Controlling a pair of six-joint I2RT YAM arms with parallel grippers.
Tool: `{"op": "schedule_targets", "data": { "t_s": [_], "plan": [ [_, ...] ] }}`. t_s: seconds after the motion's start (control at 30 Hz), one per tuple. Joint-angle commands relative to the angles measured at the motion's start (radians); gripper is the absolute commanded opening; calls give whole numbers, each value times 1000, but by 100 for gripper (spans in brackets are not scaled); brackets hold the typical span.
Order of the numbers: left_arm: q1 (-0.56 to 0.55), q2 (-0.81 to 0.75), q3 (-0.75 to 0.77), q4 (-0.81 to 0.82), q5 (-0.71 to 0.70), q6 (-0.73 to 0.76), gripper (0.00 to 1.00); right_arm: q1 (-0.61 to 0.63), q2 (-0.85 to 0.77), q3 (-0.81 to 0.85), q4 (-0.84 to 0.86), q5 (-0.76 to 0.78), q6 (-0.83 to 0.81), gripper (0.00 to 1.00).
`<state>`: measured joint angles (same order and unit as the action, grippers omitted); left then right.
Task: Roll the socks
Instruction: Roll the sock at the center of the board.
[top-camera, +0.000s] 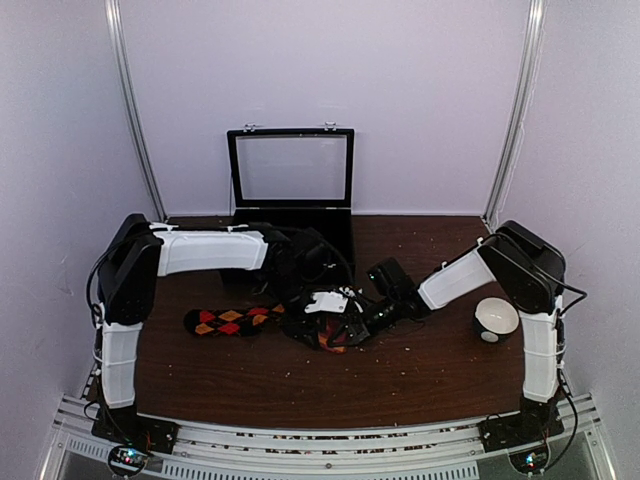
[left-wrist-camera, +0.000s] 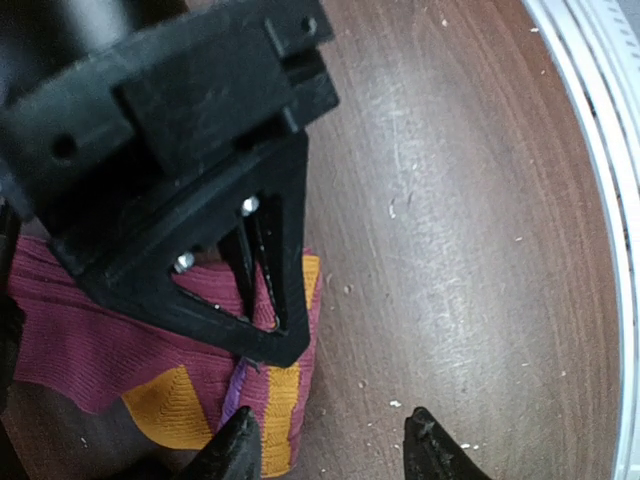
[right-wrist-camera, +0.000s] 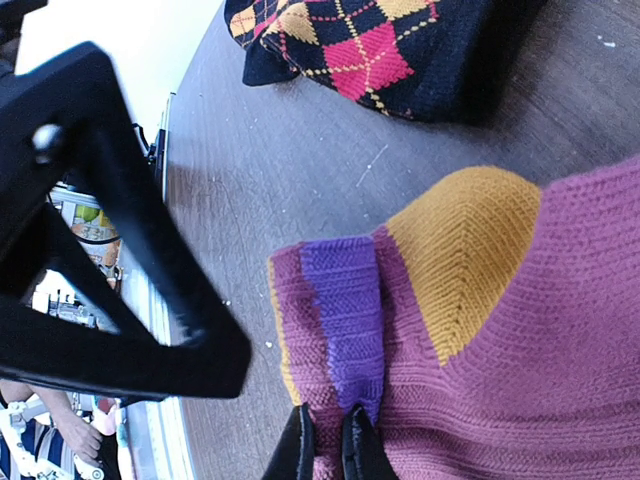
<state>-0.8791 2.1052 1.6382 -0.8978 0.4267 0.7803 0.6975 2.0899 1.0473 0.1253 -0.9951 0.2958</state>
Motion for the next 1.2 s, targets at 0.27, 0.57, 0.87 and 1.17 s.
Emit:
{"op": "schedule_targets", "data": {
  "t_s": [0.27, 0.57, 0.87, 1.17],
  "plan": [
    [-3, 59, 38, 35, -79, -9, 43, -23, 80, -93, -315, 230, 1, 0],
    [-3, 86, 43, 28, -76, 1, 28, -24, 73, -100, -318, 218, 6, 0],
    [-5, 143, 99, -28, -30, -24, 17, -22, 46, -99, -250, 187, 59, 2],
    [-15, 165, 95, -48, -59, -18, 31, -23, 41, -85, -266, 178, 45, 2]
  ]
}}
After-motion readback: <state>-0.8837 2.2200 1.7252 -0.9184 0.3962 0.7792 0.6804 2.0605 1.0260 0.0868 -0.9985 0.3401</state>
